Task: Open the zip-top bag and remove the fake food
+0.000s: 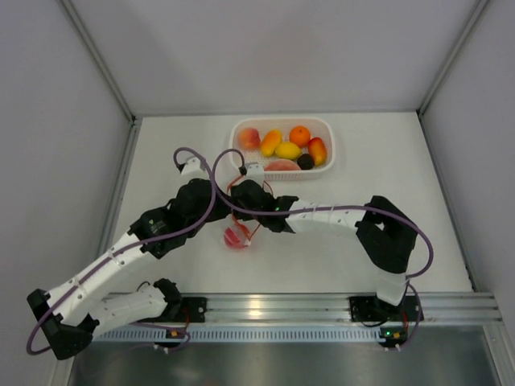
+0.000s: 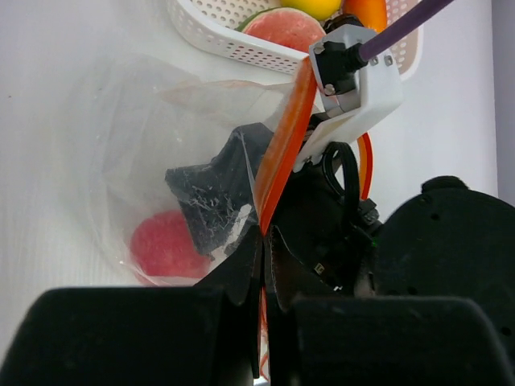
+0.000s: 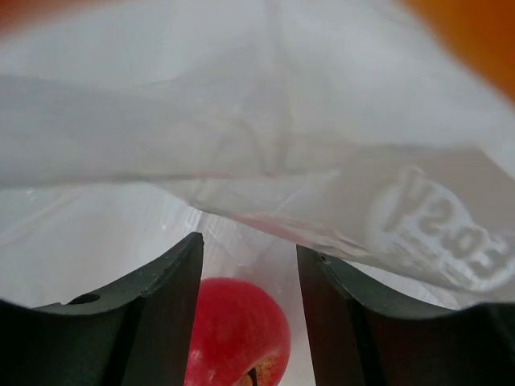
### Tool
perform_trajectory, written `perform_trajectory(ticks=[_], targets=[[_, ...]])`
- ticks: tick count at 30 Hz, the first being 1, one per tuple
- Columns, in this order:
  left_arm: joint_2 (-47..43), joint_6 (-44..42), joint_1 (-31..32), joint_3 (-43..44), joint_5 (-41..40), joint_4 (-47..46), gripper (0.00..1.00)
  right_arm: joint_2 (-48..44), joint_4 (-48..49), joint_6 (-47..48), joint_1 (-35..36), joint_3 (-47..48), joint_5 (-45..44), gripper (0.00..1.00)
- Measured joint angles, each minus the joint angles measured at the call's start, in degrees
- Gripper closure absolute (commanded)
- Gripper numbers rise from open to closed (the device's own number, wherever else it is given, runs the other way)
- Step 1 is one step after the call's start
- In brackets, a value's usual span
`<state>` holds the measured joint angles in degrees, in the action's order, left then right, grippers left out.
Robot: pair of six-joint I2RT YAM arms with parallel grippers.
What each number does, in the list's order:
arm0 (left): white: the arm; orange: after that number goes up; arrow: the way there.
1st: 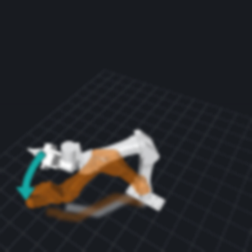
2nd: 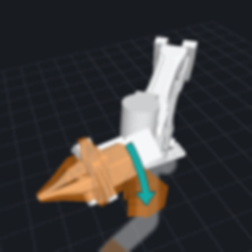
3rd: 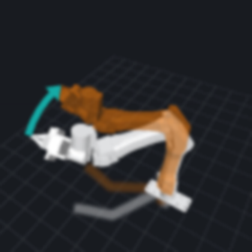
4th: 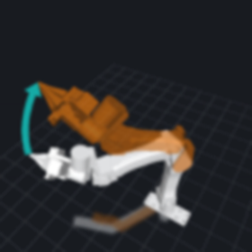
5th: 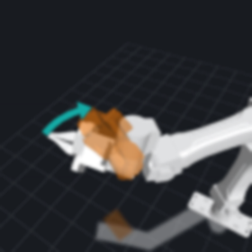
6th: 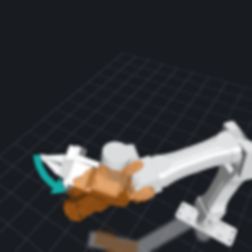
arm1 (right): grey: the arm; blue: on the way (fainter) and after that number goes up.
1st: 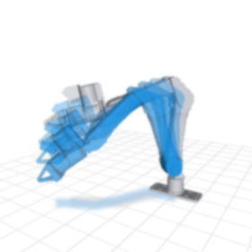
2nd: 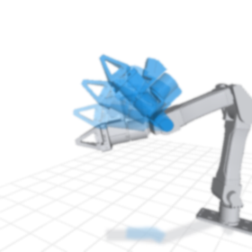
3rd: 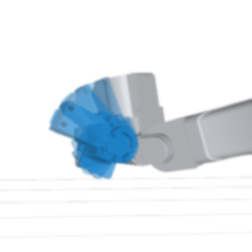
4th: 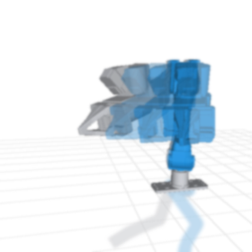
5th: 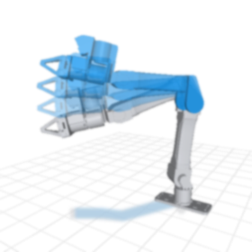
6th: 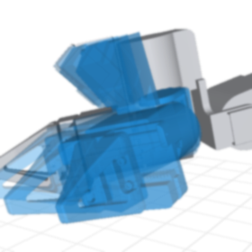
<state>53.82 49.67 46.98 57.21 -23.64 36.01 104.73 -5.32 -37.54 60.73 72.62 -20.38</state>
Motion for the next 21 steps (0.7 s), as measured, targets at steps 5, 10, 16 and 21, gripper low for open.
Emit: perform_trajectory(ticks=[5, 10, 16, 21], targets=[[-1.22, 0.17, 0.00, -0.66, 0.44, 0.00, 1.00, 1.68, -0.02, -1.68, 0.52, 0.00, -1.46, 0.45], [-2.23, 0.15, 0.00, -1.40, 0.24, -0.04, 1.00, 1.90, -1.14, -1.20, 1.77, 0.13, -1.33, 0.41], [-2.67, 0.17, 0.00, -4.39, -0.79, -0.04, 1.00, 0.98, -0.85, -0.48, 4.48, -2.29, 2.99, 0.36], [-2.67, 0.55, 0.00, -6.60, -1.36, -0.11, 1.00, -0.96, -0.70, 0.02, 5.05, -6.80, 11.54, 0.32]])
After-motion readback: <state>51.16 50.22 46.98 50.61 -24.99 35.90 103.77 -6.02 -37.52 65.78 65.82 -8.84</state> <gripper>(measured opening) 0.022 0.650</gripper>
